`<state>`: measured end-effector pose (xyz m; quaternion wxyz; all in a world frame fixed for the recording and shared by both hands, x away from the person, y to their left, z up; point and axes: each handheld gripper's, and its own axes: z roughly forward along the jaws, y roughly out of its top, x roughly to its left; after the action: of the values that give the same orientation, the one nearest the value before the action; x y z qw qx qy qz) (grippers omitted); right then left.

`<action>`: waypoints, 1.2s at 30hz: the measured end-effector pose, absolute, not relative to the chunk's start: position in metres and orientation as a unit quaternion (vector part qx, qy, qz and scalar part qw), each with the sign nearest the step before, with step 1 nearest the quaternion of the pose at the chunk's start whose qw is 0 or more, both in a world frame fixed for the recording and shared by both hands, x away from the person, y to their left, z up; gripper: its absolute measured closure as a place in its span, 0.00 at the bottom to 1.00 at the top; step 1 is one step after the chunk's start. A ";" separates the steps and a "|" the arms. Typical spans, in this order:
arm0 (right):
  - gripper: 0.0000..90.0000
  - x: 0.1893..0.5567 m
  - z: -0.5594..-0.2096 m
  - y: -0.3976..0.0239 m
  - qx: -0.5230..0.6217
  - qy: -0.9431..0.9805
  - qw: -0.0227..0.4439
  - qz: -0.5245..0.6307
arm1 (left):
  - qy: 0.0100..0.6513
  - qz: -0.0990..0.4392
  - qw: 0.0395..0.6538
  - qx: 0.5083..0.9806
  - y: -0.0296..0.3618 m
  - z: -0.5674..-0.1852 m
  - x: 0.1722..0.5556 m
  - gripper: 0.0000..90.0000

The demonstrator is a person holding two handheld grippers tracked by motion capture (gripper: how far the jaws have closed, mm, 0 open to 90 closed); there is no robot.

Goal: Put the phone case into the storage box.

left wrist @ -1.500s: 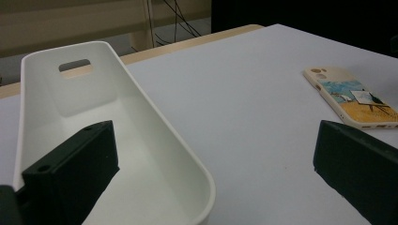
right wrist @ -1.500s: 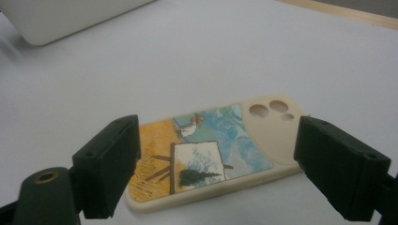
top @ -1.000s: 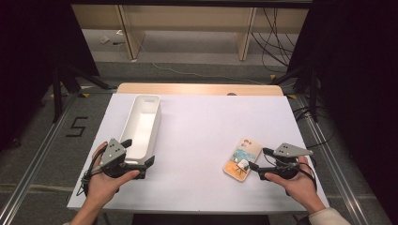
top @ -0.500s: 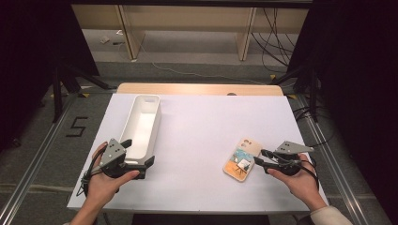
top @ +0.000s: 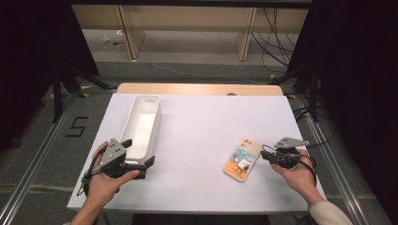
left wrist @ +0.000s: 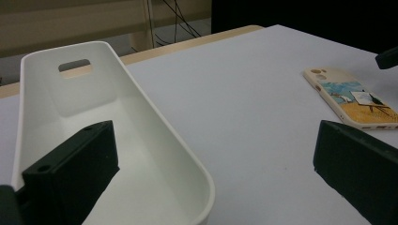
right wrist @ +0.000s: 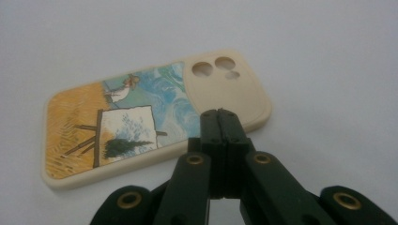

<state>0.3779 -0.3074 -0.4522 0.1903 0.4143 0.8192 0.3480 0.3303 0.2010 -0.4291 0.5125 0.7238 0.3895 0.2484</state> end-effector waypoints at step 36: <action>1.00 0.421 -0.473 -0.302 0.463 0.822 0.168 0.286 | 0.391 0.245 0.514 0.723 0.201 -0.430 0.331 0.00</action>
<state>0.4209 -0.3016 -0.4731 0.1678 0.4627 0.8220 0.2864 0.3311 0.2007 -0.4301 0.5143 0.7229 0.3907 0.2454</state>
